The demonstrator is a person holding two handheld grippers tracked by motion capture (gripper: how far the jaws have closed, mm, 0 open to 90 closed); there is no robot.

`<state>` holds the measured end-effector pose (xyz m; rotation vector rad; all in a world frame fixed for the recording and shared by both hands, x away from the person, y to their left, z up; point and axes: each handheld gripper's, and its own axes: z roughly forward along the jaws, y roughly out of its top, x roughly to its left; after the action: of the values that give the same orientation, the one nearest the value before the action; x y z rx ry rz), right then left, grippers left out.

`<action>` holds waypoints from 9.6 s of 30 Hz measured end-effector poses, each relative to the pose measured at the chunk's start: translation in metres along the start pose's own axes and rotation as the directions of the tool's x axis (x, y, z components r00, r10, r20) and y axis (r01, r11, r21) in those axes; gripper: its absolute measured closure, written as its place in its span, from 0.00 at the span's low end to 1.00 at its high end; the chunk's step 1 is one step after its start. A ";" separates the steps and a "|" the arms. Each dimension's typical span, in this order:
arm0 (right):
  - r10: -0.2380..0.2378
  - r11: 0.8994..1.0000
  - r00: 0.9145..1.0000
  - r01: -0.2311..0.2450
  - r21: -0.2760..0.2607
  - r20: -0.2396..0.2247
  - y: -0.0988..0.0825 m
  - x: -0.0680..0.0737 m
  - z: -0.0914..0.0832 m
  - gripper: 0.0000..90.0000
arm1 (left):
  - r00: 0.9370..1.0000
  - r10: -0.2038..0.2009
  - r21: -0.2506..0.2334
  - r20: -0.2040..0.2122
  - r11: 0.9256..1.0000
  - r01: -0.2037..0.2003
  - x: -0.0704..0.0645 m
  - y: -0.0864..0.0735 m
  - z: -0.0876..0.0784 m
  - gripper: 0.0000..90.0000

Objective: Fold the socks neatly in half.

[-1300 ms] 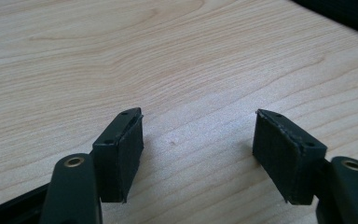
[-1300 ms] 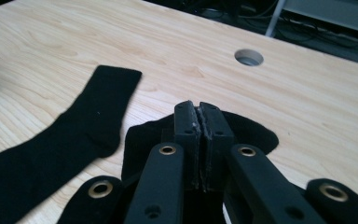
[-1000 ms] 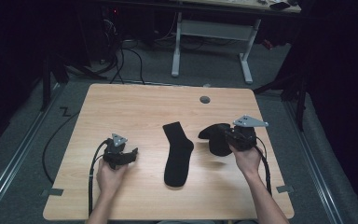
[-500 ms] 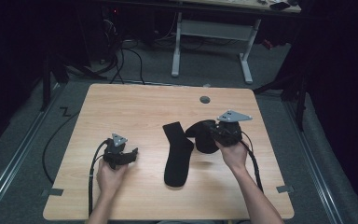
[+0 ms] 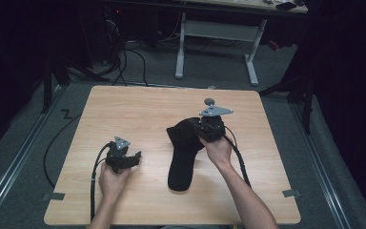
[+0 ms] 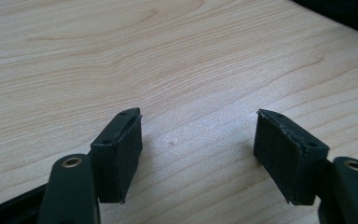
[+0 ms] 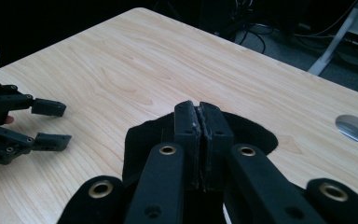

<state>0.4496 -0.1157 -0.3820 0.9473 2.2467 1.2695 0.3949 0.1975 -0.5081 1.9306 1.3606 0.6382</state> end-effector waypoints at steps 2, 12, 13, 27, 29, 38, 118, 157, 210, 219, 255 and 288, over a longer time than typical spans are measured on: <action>0.004 1.000 1.000 -0.004 0.004 -0.004 0.000 0.003 0.004 0.97 | 1.000 0.000 0.000 0.000 1.000 0.000 0.000 0.000 0.000 0.36; 0.015 0.997 1.000 -0.016 0.071 0.005 -0.018 0.003 0.025 0.97 | 1.000 0.000 0.000 0.000 1.000 0.000 0.000 0.000 0.000 0.36; 0.022 0.996 1.000 -0.023 0.083 0.009 -0.021 0.002 0.027 0.96 | 1.000 0.000 0.000 0.000 1.000 0.000 0.000 0.000 0.000 0.36; 0.048 0.980 0.998 -0.054 0.193 0.039 -0.057 -0.010 0.046 0.95 | 1.000 0.005 0.002 0.005 1.000 -0.005 -0.001 0.001 0.001 0.33; 0.047 0.978 0.998 -0.054 0.203 0.038 -0.060 -0.012 0.049 0.94 | 1.000 0.008 0.003 0.010 1.000 -0.008 -0.003 0.001 0.001 0.33; 0.042 0.969 0.998 -0.051 0.241 0.041 -0.071 -0.015 0.059 0.77 | 0.990 0.079 0.003 0.113 0.997 -0.080 -0.040 0.008 0.003 0.32; -0.210 0.971 0.967 0.223 0.082 -0.142 -0.089 0.060 -0.027 0.99 | 0.962 0.178 -0.019 0.205 0.984 -0.178 -0.111 0.019 0.021 0.32; -0.055 0.973 0.985 0.089 0.211 -0.165 -0.128 0.055 0.011 0.91 | 0.962 0.204 -0.009 0.183 0.978 -0.206 -0.108 0.018 0.017 0.34; -0.054 0.980 0.991 0.076 0.184 -0.124 -0.131 0.057 0.014 0.76 | 0.972 0.106 0.005 0.209 0.994 -0.109 -0.104 0.045 0.025 0.41; -0.114 0.975 0.987 0.133 0.177 -0.116 -0.134 0.062 0.014 0.71 | 0.968 0.097 0.022 0.232 0.994 -0.105 -0.104 0.074 0.031 0.38; -0.116 0.979 0.984 0.136 0.152 -0.133 -0.138 0.059 0.014 0.70 | 0.931 0.144 0.167 0.335 0.964 -0.209 -0.106 0.118 0.083 0.82; -0.121 0.979 0.985 0.139 0.152 -0.124 -0.138 0.060 0.013 0.71 | 0.938 0.138 0.147 0.318 0.970 -0.193 -0.105 0.130 0.096 0.74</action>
<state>0.3657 -0.1146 -0.5078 0.7842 2.4861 1.1257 0.5079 0.0458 -0.4720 2.1974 1.0970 0.2828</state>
